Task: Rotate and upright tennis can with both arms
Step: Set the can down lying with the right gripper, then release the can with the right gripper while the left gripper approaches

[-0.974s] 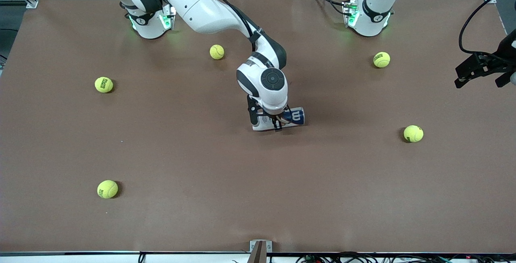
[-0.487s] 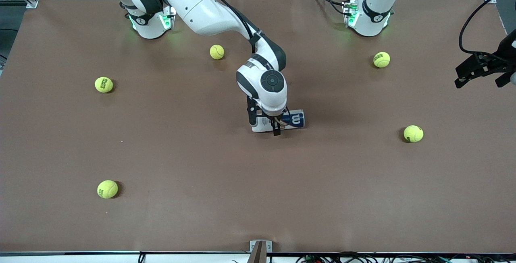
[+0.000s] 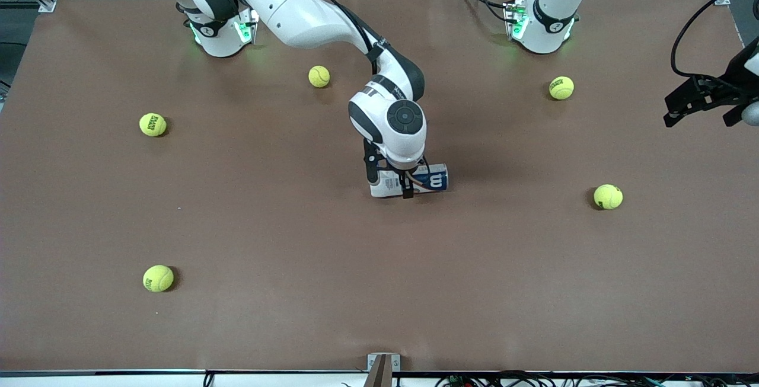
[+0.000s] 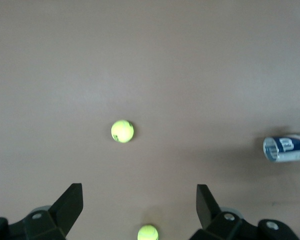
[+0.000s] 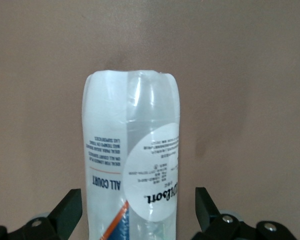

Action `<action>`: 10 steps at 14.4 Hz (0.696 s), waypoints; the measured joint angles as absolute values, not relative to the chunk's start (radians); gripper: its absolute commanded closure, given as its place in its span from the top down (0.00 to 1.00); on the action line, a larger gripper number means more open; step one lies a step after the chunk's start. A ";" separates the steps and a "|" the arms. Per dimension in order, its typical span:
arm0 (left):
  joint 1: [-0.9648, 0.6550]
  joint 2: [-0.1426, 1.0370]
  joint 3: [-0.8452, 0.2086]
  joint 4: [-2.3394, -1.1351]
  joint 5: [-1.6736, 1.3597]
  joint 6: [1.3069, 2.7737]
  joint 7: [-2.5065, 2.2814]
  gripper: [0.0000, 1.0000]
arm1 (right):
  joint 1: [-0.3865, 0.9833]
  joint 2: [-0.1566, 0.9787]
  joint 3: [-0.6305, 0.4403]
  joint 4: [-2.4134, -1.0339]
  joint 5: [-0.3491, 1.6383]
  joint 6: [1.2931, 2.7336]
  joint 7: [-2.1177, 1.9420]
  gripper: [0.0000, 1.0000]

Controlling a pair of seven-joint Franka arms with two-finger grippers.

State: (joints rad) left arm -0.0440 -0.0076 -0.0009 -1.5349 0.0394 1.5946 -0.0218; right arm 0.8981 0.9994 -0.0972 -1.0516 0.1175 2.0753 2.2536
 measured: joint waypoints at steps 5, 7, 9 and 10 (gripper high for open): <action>-0.051 -0.004 -0.033 -1.536 0.039 1.577 -0.026 1.00 | 0.898 0.999 -0.098 -1.049 0.118 2.073 2.254 1.00; -0.052 0.011 -0.076 -1.541 0.039 1.558 -0.050 1.00 | 0.898 1.000 -0.098 -1.047 0.118 2.073 2.254 1.00; -0.054 0.038 -0.119 -1.549 0.029 1.523 -0.066 1.00 | 0.895 0.997 -0.100 -1.031 0.118 2.052 2.254 1.00; -0.055 0.056 -0.135 -1.555 0.013 1.512 -0.070 1.00 | 0.890 0.993 -0.102 -1.018 0.118 2.030 2.251 1.00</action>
